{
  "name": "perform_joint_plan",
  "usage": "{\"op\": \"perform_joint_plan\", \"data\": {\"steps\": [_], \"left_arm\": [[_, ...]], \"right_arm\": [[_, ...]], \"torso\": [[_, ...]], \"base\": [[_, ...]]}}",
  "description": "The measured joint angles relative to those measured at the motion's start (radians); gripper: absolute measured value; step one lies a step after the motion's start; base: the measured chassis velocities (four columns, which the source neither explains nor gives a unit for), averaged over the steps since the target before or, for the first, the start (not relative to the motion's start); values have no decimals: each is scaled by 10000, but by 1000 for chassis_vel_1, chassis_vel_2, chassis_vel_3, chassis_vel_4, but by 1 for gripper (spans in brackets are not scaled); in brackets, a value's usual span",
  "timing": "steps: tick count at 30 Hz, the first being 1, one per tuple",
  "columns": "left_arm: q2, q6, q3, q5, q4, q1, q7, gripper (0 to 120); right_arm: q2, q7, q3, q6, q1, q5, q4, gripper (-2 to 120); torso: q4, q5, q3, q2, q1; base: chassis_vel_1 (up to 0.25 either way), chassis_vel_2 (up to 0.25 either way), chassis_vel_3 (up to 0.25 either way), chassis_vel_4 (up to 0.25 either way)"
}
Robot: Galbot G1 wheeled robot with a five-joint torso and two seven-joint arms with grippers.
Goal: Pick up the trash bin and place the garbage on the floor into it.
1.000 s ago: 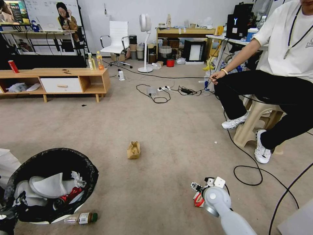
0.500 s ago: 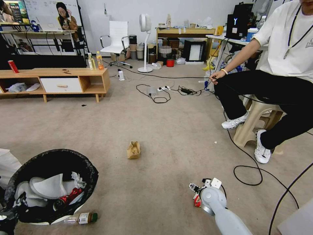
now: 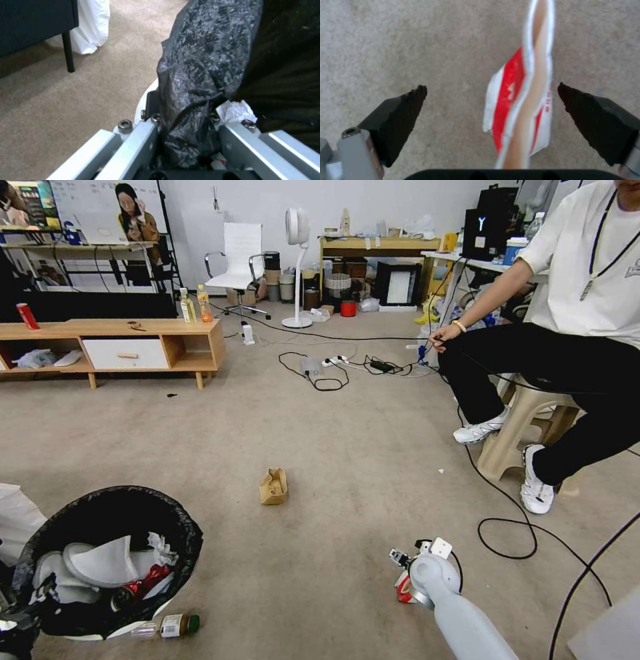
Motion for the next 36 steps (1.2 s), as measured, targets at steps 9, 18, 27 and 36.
{"op": "perform_joint_plan", "data": {"steps": [9,18,27,36], "left_arm": [[-68,-27,121,117,14,-17,18,5],[-120,-37,141,133,-64,39,33,5],[-167,-38,246,167,-166,50,40,5],[-165,-38,264,176,-172,45,46,5]], "right_arm": [[0,-168,96,69,-98,-185,-389,96],[66,-369,64,104,-122,-367,-738,65],[172,-501,-207,186,-368,-674,-702,30],[57,-594,-390,262,-587,-823,-356,1]], "torso": [[-1,0,0,0,0],[0,0,0,0,0],[0,0,0,0,0],[0,1,0,0,0]], "base": [[0,0,0,0],[0,0,0,0],[0,0,0,0],[0,0,0,0]]}}
